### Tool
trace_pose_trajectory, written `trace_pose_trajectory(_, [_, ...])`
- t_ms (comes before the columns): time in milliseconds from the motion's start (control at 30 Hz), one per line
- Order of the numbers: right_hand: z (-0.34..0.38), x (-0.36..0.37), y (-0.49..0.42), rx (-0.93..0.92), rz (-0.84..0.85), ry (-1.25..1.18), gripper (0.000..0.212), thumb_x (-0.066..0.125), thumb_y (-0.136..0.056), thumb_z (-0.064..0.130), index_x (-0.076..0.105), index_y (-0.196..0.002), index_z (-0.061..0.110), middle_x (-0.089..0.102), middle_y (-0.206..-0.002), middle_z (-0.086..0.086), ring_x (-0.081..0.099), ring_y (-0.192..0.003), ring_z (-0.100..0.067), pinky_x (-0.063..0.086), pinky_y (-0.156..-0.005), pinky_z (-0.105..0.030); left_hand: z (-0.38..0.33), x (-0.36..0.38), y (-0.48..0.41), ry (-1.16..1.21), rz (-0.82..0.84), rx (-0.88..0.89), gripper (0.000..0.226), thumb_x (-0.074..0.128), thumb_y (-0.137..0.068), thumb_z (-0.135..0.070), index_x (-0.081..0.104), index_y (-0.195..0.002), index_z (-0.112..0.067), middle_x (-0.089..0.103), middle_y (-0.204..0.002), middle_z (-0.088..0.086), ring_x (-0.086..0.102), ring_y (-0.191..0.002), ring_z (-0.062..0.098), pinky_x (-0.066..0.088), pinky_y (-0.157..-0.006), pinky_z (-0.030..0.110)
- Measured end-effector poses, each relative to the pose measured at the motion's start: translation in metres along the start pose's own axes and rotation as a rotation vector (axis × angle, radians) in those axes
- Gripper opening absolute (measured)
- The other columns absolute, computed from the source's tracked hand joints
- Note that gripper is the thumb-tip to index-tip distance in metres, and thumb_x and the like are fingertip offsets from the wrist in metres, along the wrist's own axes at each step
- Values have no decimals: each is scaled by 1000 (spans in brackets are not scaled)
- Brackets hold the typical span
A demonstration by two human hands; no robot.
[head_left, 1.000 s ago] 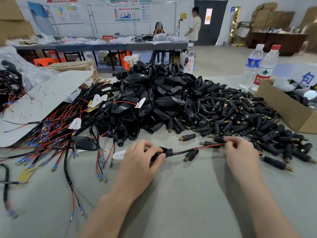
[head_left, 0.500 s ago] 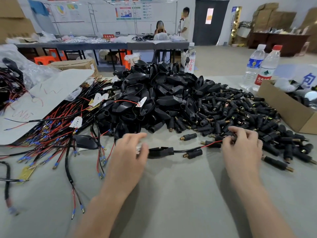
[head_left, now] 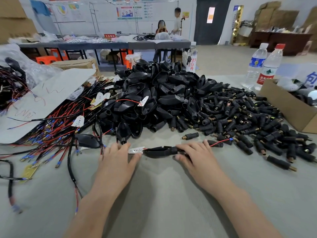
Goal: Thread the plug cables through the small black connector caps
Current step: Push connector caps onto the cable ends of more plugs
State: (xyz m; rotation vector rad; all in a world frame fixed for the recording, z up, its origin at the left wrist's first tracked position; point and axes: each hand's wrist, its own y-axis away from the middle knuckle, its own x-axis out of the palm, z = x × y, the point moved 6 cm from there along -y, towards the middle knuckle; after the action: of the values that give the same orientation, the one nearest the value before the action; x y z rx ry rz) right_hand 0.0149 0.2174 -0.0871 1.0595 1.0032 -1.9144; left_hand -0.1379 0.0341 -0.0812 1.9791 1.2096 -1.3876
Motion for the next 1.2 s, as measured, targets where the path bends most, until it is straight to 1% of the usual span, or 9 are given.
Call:
trace_pose_trajectory(267, [0, -7, 1, -17, -22, -87, 23, 50, -101, 42, 61, -119, 33, 55, -111, 24, 48, -119, -10, 16, -119, -42, 2, -6, 1, 156, -27, 30, 26, 67, -90, -47, 56, -110, -35, 50, -110, -9, 46, -111, 17, 36, -99, 36])
trace_pose_trajectory(333, [-1, -8, 1, -34, -40, -109, 18, 53, -100, 38, 62, -116, 33, 53, -106, 27, 48, -113, -6, 20, -118, -41, 2, -14, 1, 331, -60, 45, 16, 69, -91, -36, 54, -97, -36, 55, -97, -13, 53, -97, 11, 44, -87, 36])
trace_pose_trajectory(400, [-2, -8, 0, -49, -52, -117, 16, 54, -100, 34, 63, -113, 32, 53, -102, 29, 48, -108, -3, 22, -117, -40, 1, -20, -1, 457, -85, 76, 12, 64, -95, -28, 55, -88, -33, 59, -79, -15, 54, -74, 1, 45, -68, 23])
trace_pose_trajectory(533, [-5, -8, -2, -53, -79, -135, 14, 55, -101, 26, 66, -109, 30, 53, -96, 29, 41, -95, 4, 23, -114, -36, -4, -24, -1, 560, -77, 153, 12, 59, -99, -22, 59, -89, -29, 57, -69, -22, 47, -59, 2, 38, -57, 14])
trace_pose_trajectory(700, [-4, -7, 0, -61, -79, -107, 18, 54, -101, 27, 65, -114, 31, 52, -100, 28, 47, -103, 1, 24, -116, -38, -4, -19, -4, 751, -47, 96, 23, 60, -96, -10, 63, -83, -28, 66, -75, 4, 42, -57, 11, 37, -56, 26])
trace_pose_trajectory(800, [-1, -7, 1, -63, -68, -91, 24, 52, -101, 27, 64, -121, 32, 51, -103, 28, 48, -111, -1, 24, -117, -41, -4, -17, -4, 813, -57, 63, 23, 58, -95, -4, 66, -82, -21, 68, -69, -6, 50, -56, 5, 40, -60, 25])
trace_pose_trajectory(1000, [4, -6, 3, -67, -76, -59, 40, 38, -92, 47, 65, -121, 37, 59, -106, 26, 45, -114, -4, 6, -125, -44, -6, -6, -6, 797, -11, 52, 21, 58, -95, -7, 68, -88, -24, 41, -45, -16, 26, -45, 6, 24, -46, 23])
trace_pose_trajectory(1100, [6, -7, 3, -72, -73, -33, 40, 40, -93, 52, 66, -119, 37, 60, -105, 26, 45, -115, -3, -5, -124, -38, -18, -1, -1, 799, 80, 101, 21, 58, -96, -10, 71, -93, -27, 47, -48, -19, 31, -43, 3, 26, -43, 13])
trace_pose_trajectory(1200, [4, -3, 1, -77, -29, -45, 35, 44, -97, 49, 63, -124, 36, 52, -103, 28, 43, -110, -1, -1, -124, -31, -27, 5, 3, 755, 154, 147, 21, 56, -98, -17, 71, -97, -31, 51, -51, -18, 30, -41, 4, 26, -41, 13])
